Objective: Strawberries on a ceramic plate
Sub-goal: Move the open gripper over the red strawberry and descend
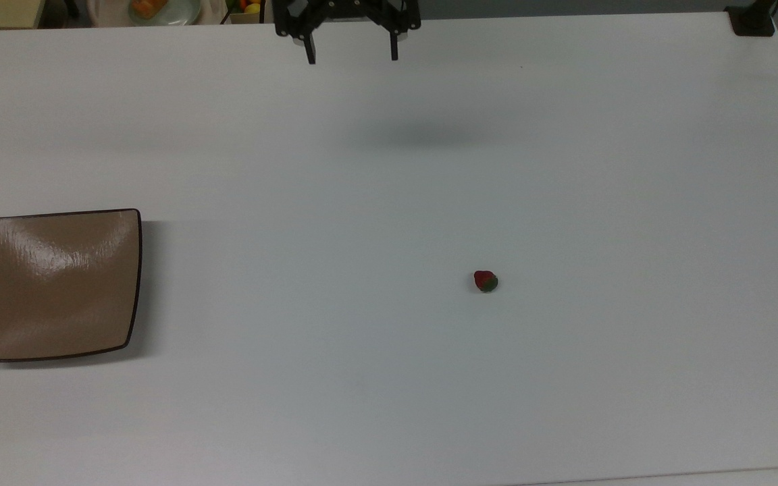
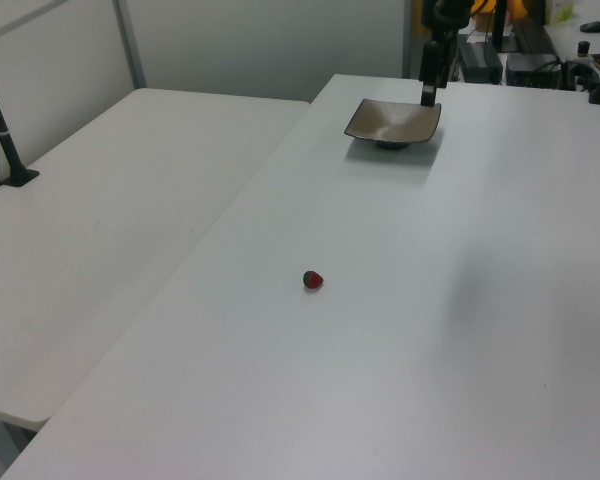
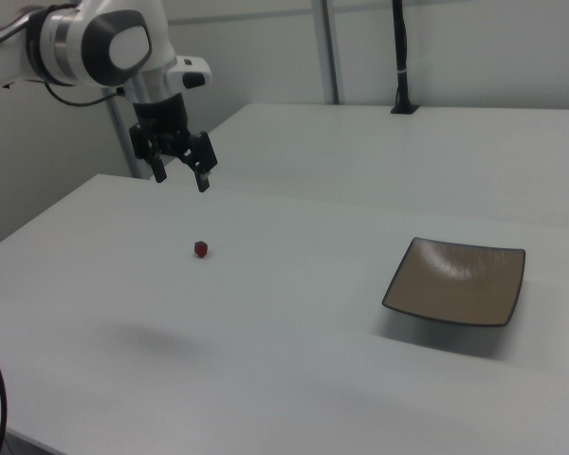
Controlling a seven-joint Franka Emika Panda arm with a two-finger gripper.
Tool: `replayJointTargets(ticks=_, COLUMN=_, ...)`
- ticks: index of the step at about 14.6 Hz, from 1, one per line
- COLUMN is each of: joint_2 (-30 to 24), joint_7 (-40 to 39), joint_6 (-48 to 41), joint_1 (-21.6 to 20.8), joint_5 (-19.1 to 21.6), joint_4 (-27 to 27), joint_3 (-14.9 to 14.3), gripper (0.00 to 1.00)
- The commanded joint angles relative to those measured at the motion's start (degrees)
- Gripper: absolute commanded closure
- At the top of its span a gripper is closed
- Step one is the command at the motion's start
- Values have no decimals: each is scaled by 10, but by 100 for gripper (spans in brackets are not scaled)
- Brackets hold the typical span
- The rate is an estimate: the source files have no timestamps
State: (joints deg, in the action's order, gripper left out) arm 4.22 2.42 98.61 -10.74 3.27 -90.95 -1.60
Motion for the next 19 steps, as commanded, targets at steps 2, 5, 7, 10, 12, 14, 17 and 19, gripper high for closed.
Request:
replayJointTargets(ticks=2, joint_2=29, joint_7=-26, joint_6=19, joint_1=-21, joint_5=22, joint_4=8, joint_3=-3, gripper=0)
replayJointTargets(ticks=5, joint_2=46, joint_7=-19, joint_6=48, joint_1=-33, joint_5=23, joint_4=9, joint_3=-3, gripper=0)
replayJointTargets(ticks=7, joint_2=61, joint_7=-16, joint_6=73, joint_1=-51, joint_5=21, joint_4=8, joint_3=-3, gripper=0)
replayJointTargets(ticks=10, joint_2=89, joint_7=21, joint_6=117, joint_1=-74, joint_5=16, joint_4=9, joint_3=-4, gripper=0)
replayJointTargets(ticks=12, joint_2=105, joint_7=45, joint_6=145, joint_1=-81, joint_5=12, joint_4=9, joint_3=-4, gripper=0)
replayJointTargets(ticks=14, joint_2=126, joint_7=51, joint_6=172, joint_1=-90, joint_5=11, joint_4=12, joint_3=-4, gripper=0)
replayJointTargets(ticks=17, joint_2=156, joint_7=54, joint_6=201, joint_1=-93, joint_5=11, joint_4=22, joint_3=-3, gripper=0)
replayJointTargets(ticks=19, joint_2=172, joint_7=54, joint_6=233, joint_1=-106, joint_5=10, joint_4=22, joint_3=-3, gripper=0)
